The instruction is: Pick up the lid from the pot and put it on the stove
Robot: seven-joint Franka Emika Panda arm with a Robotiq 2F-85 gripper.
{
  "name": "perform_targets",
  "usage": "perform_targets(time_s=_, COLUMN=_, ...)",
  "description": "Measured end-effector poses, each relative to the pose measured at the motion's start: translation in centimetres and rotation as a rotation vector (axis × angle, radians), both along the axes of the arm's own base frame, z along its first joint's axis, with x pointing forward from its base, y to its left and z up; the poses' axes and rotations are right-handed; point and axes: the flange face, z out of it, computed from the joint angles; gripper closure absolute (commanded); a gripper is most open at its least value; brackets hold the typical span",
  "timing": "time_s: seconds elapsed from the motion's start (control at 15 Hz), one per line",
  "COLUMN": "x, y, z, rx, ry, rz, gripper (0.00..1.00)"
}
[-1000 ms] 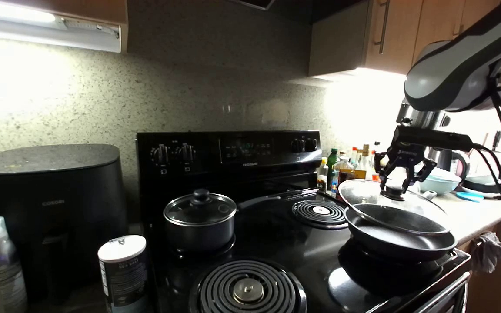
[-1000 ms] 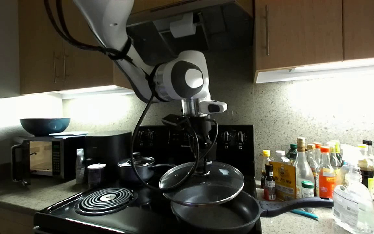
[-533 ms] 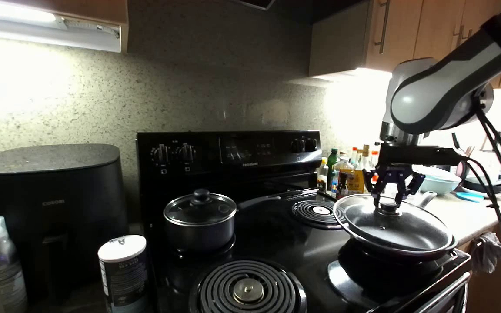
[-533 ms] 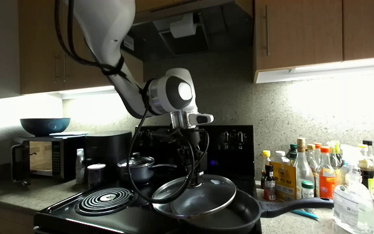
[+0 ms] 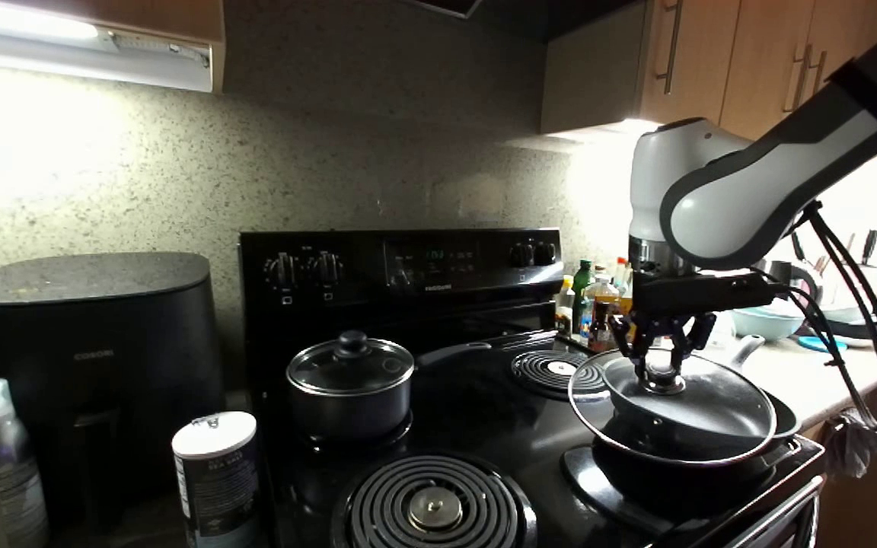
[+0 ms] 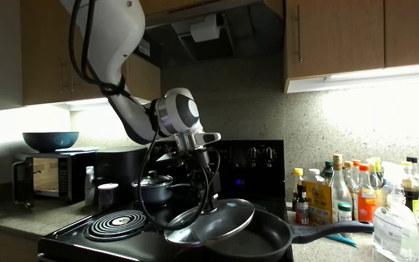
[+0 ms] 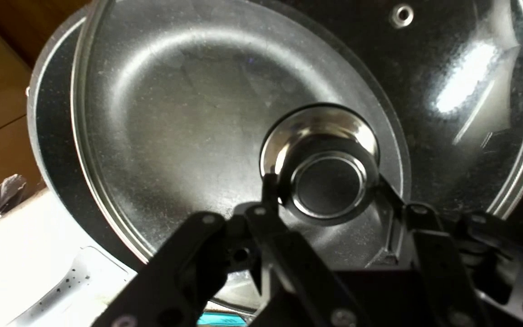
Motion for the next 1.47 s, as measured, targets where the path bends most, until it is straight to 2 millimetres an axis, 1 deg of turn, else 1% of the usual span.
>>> perform_targets(time_s=0.07, x=0.0, y=0.1, z=0.0, rx=-0.004, ry=-0.001, rz=0.003, gripper=0.51)
perform_targets(time_s=0.13, x=0.0, y=0.2, z=0.0, rx=-0.005, ry=-0.001, rz=0.005, gripper=0.76)
perform_targets(time_s=0.4, x=0.0, y=0.2, z=-0.3, rx=-0.002, ry=-0.003, rz=0.007, gripper=0.76)
perform_targets(time_s=0.53, x=-0.2, y=0.4, z=0.1, rx=0.006, ry=-0.035, rz=0.018, gripper=0.76)
perform_targets(time_s=0.73, x=-1.2, y=1.3, z=0.9, rx=0.009, ry=-0.084, rz=0.050, gripper=0.76)
perform_targets(time_s=1.0, x=-2.6, y=3.7, z=1.1, rx=-0.033, ry=-0.107, rz=0.096, gripper=0.76)
perform_targets(time_s=1.2, x=-3.5, y=6.7, z=0.0, rx=-0.106, ry=-0.114, rz=0.153, gripper=0.76)
perform_targets(time_s=1.27, x=-3.9, y=7.8, z=-0.5, rx=-0.132, ry=-0.115, rz=0.177, gripper=0.51)
perform_targets(time_s=1.33, x=-4.1, y=8.4, z=-1.0, rx=-0.132, ry=-0.110, rz=0.182, gripper=0.51)
perform_targets(time_s=1.47, x=-4.1, y=8.4, z=-1.5, rx=-0.129, ry=-0.100, rz=0.181, gripper=0.51)
